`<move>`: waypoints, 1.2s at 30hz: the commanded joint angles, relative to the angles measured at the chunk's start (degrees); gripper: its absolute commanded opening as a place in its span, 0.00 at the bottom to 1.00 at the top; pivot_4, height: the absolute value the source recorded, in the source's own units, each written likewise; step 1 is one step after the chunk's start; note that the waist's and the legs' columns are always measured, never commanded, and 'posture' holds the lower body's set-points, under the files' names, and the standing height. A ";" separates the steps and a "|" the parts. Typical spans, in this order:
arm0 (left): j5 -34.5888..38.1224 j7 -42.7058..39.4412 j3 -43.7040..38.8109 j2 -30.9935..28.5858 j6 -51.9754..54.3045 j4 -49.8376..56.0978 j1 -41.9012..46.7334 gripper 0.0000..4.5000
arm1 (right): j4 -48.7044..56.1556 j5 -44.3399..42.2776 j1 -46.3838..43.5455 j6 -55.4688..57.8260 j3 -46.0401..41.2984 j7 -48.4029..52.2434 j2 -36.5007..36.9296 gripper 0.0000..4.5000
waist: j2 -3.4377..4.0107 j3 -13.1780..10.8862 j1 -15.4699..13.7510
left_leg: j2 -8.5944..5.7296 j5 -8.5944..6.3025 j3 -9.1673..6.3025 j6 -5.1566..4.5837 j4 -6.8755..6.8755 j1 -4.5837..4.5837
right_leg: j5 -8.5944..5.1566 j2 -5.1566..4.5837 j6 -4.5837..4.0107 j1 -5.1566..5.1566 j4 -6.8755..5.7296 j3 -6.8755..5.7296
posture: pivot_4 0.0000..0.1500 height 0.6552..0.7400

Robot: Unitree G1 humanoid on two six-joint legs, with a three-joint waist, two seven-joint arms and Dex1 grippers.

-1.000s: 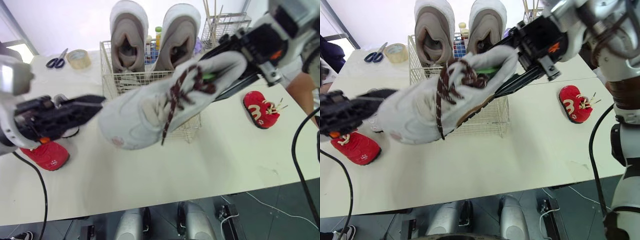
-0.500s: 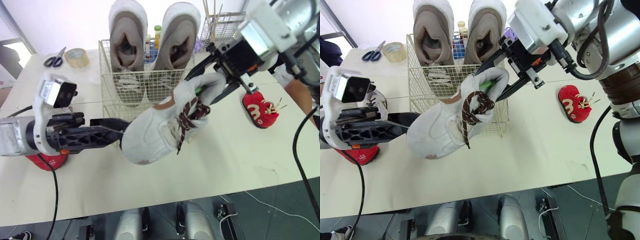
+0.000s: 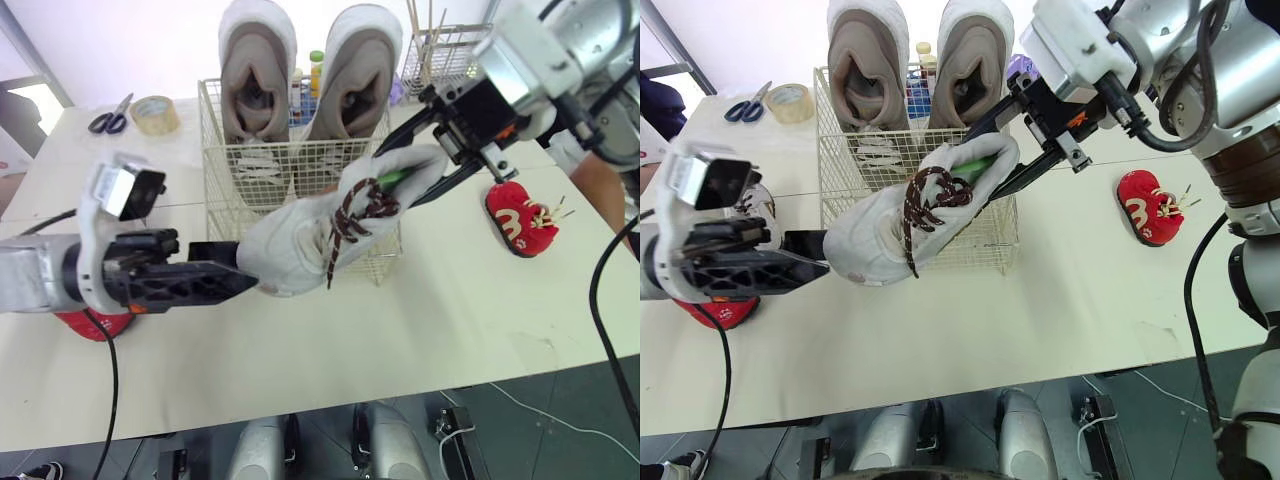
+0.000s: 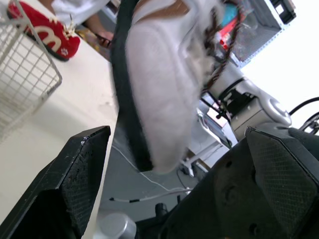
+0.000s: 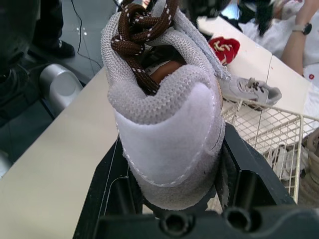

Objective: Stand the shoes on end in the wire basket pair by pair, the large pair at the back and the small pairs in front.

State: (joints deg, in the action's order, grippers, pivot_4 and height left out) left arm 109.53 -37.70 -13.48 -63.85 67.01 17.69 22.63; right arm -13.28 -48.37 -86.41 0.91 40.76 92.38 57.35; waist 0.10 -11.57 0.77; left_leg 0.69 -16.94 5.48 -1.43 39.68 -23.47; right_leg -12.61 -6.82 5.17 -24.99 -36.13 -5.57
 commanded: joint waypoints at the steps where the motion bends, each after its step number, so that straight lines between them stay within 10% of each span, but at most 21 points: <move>1: -1.89 0.46 0.87 1.65 -1.34 1.16 1.85 1.00 | 1.81 -2.78 -2.56 0.88 -2.19 0.12 0.50 0.34 | 0.00 0.00 -0.02 | 0.00 0.00 0.00 0.00 0.00 0.00 | 0.00 0.00 0.00 0.00 0.00 0.00 | 1.00 1.00; 3: -2.09 1.57 1.48 3.28 -2.20 1.36 2.67 1.00 | 2.22 -3.10 -2.50 1.48 -2.17 0.12 0.54 0.34 | 0.00 0.00 -0.05 | 0.00 0.00 0.00 0.00 0.00 0.00 | 0.00 0.00 0.00 0.00 0.00 0.00 | 1.00 1.00; 11: 0.22 5.54 0.41 5.95 -4.13 1.51 2.52 0.16 | 1.53 -2.39 -1.67 4.02 -3.69 0.12 0.23 0.34 | -0.01 0.00 -0.02 | 0.00 0.00 -0.01 0.00 0.02 0.00 | 0.00 0.00 0.00 0.01 -0.01 0.00 | 1.00 1.00; 17: 3.40 10.61 -3.71 8.84 -9.03 3.27 -0.91 0.15 | -5.66 4.28 -0.07 8.80 -12.36 -1.16 -1.16 0.85 | -0.01 0.00 -0.06 | 0.00 0.00 -0.01 0.00 0.04 0.00 | 0.01 -0.01 0.00 0.03 0.01 0.00 | 1.00 1.00; 22: 3.47 15.93 -7.61 15.12 -16.32 8.18 -4.87 0.15 | -11.93 8.12 6.05 19.21 -24.29 -9.10 2.18 0.85 | -0.10 0.03 -0.59 | -0.03 -0.01 -0.09 0.01 0.11 -0.02 | 0.01 -0.03 -0.03 0.14 0.10 -0.02 | 1.00 1.00; 28: 2.83 23.34 -6.19 25.79 -26.60 14.08 -4.17 0.15 | 2.09 -24.48 21.59 52.72 -51.39 -35.42 -2.51 0.85 | -0.08 0.04 -1.06 | 0.02 -0.03 -0.14 -0.02 0.24 -0.03 | 0.09 -0.21 -0.16 0.22 0.09 0.03 | 1.00 1.00; 36: -3.55 23.35 0.10 35.74 -30.65 13.15 0.87 0.15 | 21.35 -45.27 35.21 56.21 -56.52 -67.39 -17.70 0.85 | -0.10 0.11 -1.61 | 0.04 0.03 -0.19 0.00 0.31 0.06 | 0.18 0.08 -0.13 0.40 0.04 -0.07 | 1.00 1.00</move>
State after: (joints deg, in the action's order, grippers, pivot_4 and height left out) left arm 106.66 -13.50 -13.59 -28.43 37.67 30.06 22.16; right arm 4.56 -90.37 -49.93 57.91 -14.24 28.37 39.97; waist -0.01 -11.46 -0.84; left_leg 0.69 -16.93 5.27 -1.47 40.02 -23.44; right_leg -12.41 -6.74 5.08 -24.59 -36.07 -5.68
